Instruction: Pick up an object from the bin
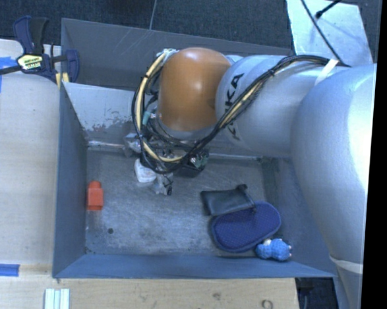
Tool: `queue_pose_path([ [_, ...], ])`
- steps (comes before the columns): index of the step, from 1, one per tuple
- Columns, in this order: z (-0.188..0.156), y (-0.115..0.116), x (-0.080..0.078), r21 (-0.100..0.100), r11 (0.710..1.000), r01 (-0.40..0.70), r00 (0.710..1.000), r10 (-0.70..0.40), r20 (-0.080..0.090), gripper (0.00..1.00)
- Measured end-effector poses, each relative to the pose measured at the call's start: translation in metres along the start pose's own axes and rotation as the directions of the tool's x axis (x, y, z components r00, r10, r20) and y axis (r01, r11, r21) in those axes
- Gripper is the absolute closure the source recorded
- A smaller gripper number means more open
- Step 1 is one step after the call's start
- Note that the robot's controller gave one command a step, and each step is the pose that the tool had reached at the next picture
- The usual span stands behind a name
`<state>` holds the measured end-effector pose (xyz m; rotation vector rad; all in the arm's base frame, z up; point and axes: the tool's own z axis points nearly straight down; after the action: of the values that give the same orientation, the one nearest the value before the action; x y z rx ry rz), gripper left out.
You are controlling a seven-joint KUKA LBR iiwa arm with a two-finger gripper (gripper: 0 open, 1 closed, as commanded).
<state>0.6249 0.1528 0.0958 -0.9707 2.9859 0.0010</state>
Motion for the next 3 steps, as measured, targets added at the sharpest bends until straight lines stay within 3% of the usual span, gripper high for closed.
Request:
queue_pose_path([
  [1, 0.0, 0.001, 0.0, -0.001, 1.0, 0.0, 1.0, 0.0, 0.0, 1.0],
  [2, 0.0, 0.0, 0.0, 0.0, 1.0, 0.0, 1.0, 0.0, 0.0, 0.0],
  [3, 0.025, -0.017, 0.011, -0.003, 0.96, -0.281, 0.96, 0.281, 0.0, 0.0],
])
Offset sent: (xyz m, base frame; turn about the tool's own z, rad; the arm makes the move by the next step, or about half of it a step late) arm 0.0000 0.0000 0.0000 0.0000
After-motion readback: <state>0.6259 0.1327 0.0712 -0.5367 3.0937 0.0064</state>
